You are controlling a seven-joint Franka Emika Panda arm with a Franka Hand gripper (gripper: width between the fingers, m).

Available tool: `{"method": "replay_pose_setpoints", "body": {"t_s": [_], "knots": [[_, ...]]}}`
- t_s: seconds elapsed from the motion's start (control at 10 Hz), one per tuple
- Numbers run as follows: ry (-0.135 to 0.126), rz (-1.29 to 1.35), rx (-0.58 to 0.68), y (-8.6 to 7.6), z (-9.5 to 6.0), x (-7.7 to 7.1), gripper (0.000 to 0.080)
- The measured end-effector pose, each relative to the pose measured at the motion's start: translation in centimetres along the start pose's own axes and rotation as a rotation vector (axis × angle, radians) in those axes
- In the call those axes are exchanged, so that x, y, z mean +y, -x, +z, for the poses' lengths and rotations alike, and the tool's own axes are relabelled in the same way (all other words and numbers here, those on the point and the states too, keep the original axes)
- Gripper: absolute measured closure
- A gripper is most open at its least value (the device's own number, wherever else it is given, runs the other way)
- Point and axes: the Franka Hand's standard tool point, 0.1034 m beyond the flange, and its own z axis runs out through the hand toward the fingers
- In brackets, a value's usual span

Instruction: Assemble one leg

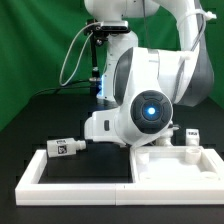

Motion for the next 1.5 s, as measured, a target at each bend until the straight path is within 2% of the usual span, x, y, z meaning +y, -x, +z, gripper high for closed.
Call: {"method": "replay_pose_setpoints", "body": {"t_s": [0.1,0.2,0.3,0.4,0.5,0.8,0.9,1.1,1.3,1.4,1.5], "knots": [[0.000,0.000,0.000,0.0,0.0,0.0,0.0266],[0.000,0.000,0.000,0.0,0.0,0.0,0.0435],[0.001,-0.005,0.003,0.1,-0.2,0.0,0.0435],[-0.001,-0.016,0.015,0.5,-1.2,0.0,0.0515],[-0.003,-0.025,0.032,1.3,-2.6,-0.1,0.0515],[-0.002,-0.026,0.120,5.0,-8.2,-1.0,0.0515],[0.007,-0.031,0.220,4.7,-9.5,-1.3,0.0515],[0.006,-0.033,0.352,4.4,-9.2,-1.1,0.0514],[0.008,-0.036,0.467,4.3,-10.3,-1.1,0.0514],[-0.008,-0.041,0.520,4.5,-12.8,-1.8,0.0514],[-0.011,-0.048,0.599,4.7,-15.9,-2.6,0.0514]]}}
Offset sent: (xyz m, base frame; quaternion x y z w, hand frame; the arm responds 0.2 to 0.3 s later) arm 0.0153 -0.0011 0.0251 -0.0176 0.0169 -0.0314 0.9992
